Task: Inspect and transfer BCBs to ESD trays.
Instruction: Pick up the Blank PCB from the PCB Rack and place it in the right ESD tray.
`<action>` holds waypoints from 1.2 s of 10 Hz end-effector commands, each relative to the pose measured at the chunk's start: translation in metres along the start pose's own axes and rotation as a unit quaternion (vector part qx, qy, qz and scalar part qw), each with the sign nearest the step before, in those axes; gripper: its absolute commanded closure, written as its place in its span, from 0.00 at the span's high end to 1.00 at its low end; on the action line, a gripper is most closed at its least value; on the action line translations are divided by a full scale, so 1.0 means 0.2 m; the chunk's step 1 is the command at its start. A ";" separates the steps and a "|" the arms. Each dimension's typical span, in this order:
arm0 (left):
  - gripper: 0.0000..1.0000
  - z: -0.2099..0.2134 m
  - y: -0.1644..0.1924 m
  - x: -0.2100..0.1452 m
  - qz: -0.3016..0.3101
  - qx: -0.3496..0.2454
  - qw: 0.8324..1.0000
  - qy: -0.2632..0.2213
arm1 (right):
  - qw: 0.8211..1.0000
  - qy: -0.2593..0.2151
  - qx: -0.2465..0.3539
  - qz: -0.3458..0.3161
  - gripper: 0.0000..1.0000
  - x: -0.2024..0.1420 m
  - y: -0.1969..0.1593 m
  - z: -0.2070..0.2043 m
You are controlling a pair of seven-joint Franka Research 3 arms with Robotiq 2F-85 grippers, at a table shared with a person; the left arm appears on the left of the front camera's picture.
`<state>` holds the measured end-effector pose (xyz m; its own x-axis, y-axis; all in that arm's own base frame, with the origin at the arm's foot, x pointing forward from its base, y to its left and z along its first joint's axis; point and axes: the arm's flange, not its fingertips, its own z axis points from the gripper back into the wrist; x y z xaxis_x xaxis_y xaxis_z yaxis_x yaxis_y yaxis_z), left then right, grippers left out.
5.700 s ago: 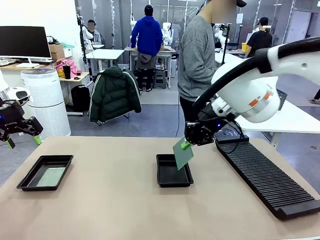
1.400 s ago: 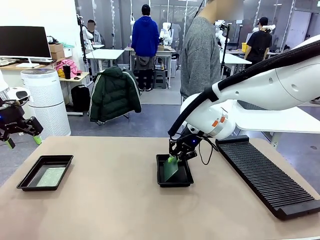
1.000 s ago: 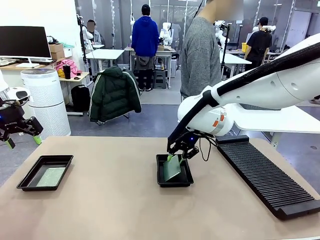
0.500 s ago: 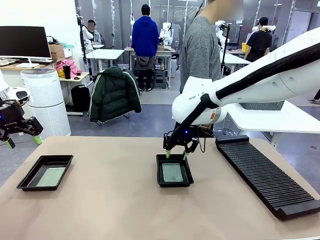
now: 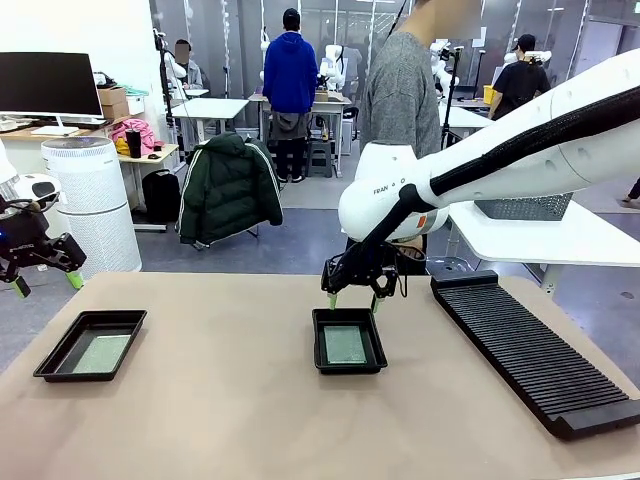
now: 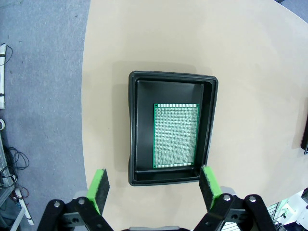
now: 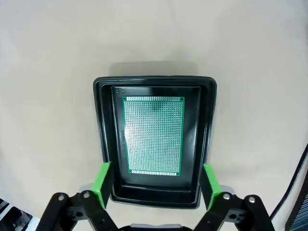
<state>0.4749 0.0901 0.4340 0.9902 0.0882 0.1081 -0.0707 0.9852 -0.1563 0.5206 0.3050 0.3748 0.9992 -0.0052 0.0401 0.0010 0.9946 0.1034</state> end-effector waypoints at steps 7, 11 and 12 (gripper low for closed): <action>1.00 0.11 -0.19 -0.07 0.002 -0.002 1.000 -0.020 | 0.994 -0.021 0.094 0.043 1.00 -0.21 -0.33 0.23; 1.00 0.25 -0.63 -0.21 -0.004 -0.024 0.999 -0.030 | 0.985 -0.013 0.157 0.066 1.00 -0.28 -0.68 0.32; 1.00 0.27 -0.75 -0.22 -0.006 -0.030 0.999 -0.031 | 0.983 -0.015 0.170 0.069 1.00 -0.29 -0.76 0.32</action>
<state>0.4381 -0.0432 0.5059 0.9798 0.0761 0.1850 -0.0415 0.9820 -0.1840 0.4679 0.1622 0.4263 0.9889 0.0998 0.1102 -0.1348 0.9143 0.3819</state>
